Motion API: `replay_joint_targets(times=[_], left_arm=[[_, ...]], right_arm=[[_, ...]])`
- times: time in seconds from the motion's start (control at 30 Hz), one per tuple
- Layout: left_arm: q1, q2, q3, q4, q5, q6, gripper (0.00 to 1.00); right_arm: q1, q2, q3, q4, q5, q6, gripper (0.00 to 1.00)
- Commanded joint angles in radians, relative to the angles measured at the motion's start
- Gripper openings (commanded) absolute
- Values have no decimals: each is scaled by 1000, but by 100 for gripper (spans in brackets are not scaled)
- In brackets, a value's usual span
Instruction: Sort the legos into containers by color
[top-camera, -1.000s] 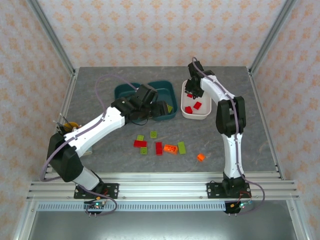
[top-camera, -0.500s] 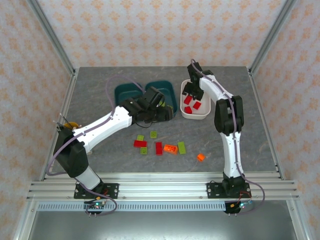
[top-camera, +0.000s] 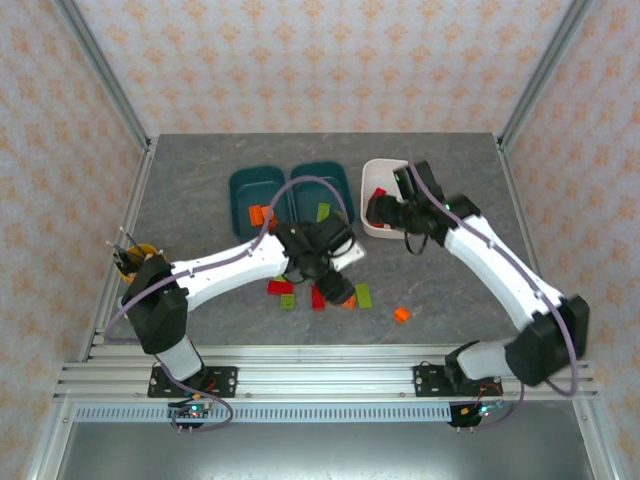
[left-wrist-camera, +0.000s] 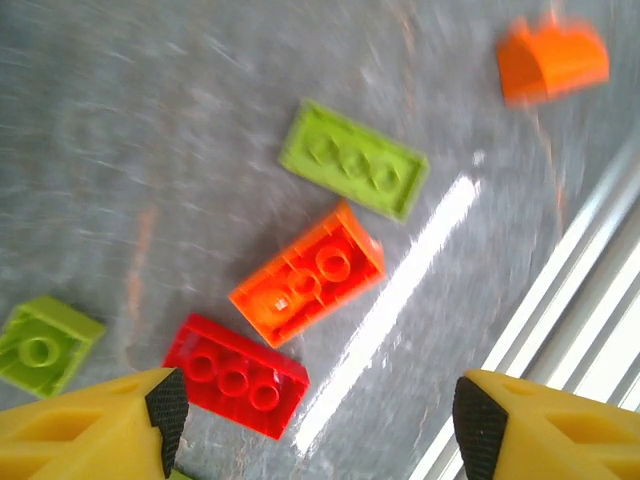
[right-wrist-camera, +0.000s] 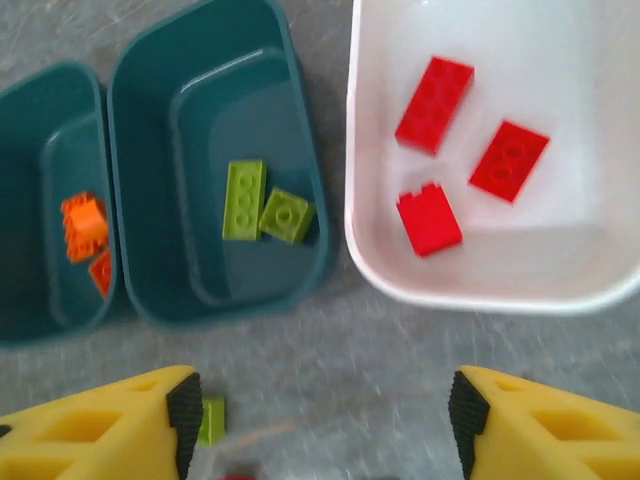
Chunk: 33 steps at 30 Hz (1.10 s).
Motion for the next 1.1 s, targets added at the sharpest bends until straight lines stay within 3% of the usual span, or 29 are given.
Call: replay_joint_targets(times=[0.0,0.3,0.43,0.73,0.83,1.07], left_arm=[[-15,-66,-106,138,-41,253,76],[-24,33,-133,246,-74,359,82],[-31,93,-104,255,-58,374,91],[-46,192,-72,304,-90,373,92],[-60,213,-68,310,-116,372,89],[-91,235,-75,321,-134,331,61]], right_arm=[[3,-150,-147,-30,-54,58,73],[3,-490,-318,-198,-95,201,77],[3,-520,-322,-236,-80,209,77],[4,-511,-285,-258,-72,208,77],[3,-510,-294,-254,-75,209,77],[1,-481,-288,-233,-66,193,78]])
